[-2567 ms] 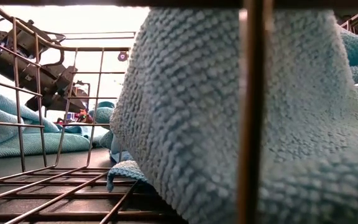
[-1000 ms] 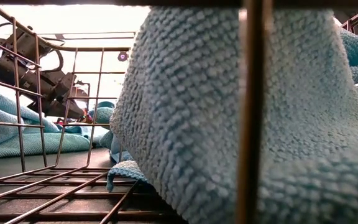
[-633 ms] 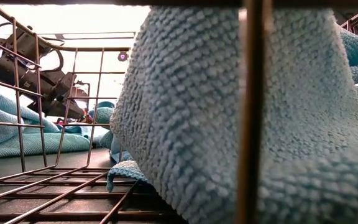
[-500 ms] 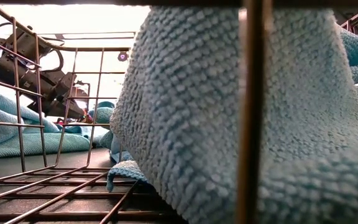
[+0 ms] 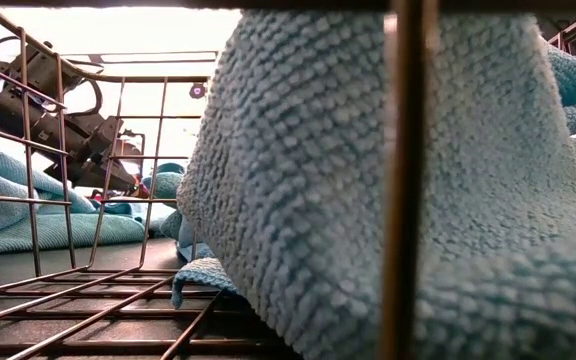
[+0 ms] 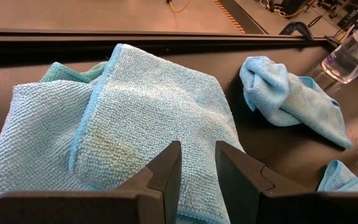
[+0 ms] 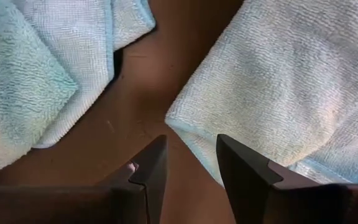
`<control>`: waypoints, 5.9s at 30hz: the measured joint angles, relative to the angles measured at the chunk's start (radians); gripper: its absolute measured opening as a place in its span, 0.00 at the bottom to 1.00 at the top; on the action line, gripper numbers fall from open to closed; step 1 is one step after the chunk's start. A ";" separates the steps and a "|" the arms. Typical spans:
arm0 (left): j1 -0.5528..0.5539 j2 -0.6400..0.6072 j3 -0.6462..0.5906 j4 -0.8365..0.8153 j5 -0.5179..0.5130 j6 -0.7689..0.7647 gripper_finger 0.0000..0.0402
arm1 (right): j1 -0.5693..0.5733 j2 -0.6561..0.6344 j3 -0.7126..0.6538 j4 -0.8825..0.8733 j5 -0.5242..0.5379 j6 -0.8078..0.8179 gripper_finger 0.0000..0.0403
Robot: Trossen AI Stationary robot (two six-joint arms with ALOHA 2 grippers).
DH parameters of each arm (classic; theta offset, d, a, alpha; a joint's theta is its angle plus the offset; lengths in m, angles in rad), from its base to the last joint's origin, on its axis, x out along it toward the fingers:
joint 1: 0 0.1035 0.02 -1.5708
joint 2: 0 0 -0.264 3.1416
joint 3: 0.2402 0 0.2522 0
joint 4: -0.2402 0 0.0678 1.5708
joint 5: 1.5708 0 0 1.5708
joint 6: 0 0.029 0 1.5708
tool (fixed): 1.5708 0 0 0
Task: Sort microfiber towel by color & place in baskets
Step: Put the blue towel into the left wire basket
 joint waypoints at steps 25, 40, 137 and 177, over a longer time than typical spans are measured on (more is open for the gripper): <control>0.000 0.000 0.000 0.000 0.000 0.031 0.21 | 0.023 0.001 -0.098 0.034 -0.023 -0.013 0.33; 0.000 0.000 0.000 0.003 0.000 0.027 0.21 | 0.023 0.001 -0.148 0.138 0.011 0.009 0.33; 0.000 0.000 0.001 0.043 -0.001 0.079 0.21 | 0.002 0.001 -0.161 0.198 0.104 0.177 0.02; 0.000 0.000 0.001 0.067 0.000 -0.112 0.21 | 0.464 -0.341 0.444 0.232 0.138 0.209 0.02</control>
